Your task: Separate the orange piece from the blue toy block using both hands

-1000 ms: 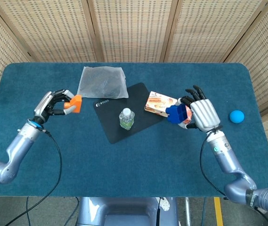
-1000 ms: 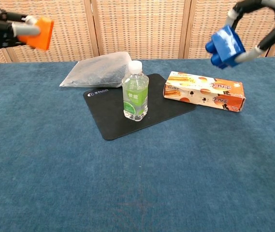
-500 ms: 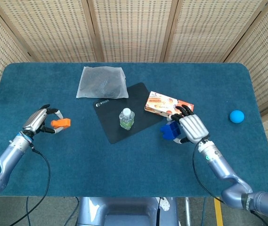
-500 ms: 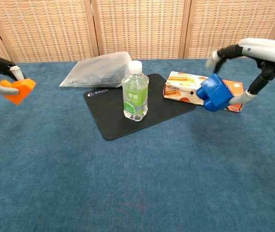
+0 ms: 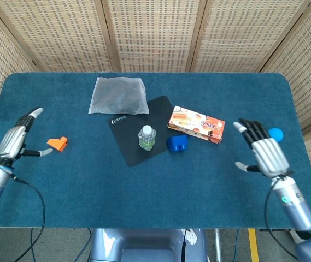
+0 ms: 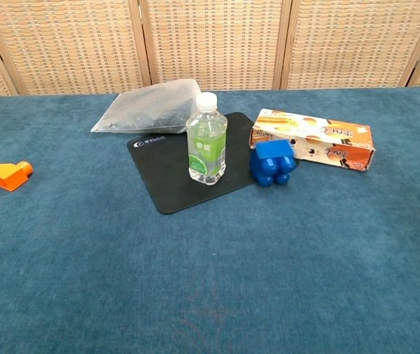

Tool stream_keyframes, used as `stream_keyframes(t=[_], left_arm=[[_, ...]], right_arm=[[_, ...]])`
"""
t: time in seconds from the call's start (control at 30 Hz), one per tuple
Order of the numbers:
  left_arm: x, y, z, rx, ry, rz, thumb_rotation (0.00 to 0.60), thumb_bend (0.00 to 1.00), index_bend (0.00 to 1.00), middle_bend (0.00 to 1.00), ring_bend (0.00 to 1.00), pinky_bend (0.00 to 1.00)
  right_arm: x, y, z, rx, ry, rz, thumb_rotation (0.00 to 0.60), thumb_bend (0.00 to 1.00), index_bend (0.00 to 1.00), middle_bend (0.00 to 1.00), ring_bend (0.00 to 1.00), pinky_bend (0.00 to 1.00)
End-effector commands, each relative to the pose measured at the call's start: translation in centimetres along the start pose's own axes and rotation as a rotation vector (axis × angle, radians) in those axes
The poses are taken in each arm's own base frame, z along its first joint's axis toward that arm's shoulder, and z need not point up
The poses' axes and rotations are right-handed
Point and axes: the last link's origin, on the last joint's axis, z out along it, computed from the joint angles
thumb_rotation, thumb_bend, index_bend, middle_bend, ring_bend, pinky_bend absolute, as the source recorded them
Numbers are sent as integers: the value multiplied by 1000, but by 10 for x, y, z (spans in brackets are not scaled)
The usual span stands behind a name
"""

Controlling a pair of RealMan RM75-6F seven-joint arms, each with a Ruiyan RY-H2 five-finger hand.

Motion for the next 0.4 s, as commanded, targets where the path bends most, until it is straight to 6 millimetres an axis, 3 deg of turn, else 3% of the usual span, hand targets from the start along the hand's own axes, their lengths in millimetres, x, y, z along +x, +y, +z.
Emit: stream_keyframes(t=[0.03, 0.2, 0.4], left_arm=[[13, -9, -59, 80, 107, 132, 600, 0, 0, 0, 0, 0], [1, -5, -124, 131, 66, 233, 600, 0, 0, 0, 0, 0], [-9, -9, -150, 159, 31, 240, 600, 0, 0, 0, 0, 0]], right_arm=[[-3, 30, -40, -60, 34, -66, 600, 0, 0, 0, 0, 0], [-14, 46, -84, -151, 64, -134, 600, 0, 0, 0, 0, 0], [-20, 48, -98, -173, 61, -138, 600, 0, 0, 0, 0, 0]])
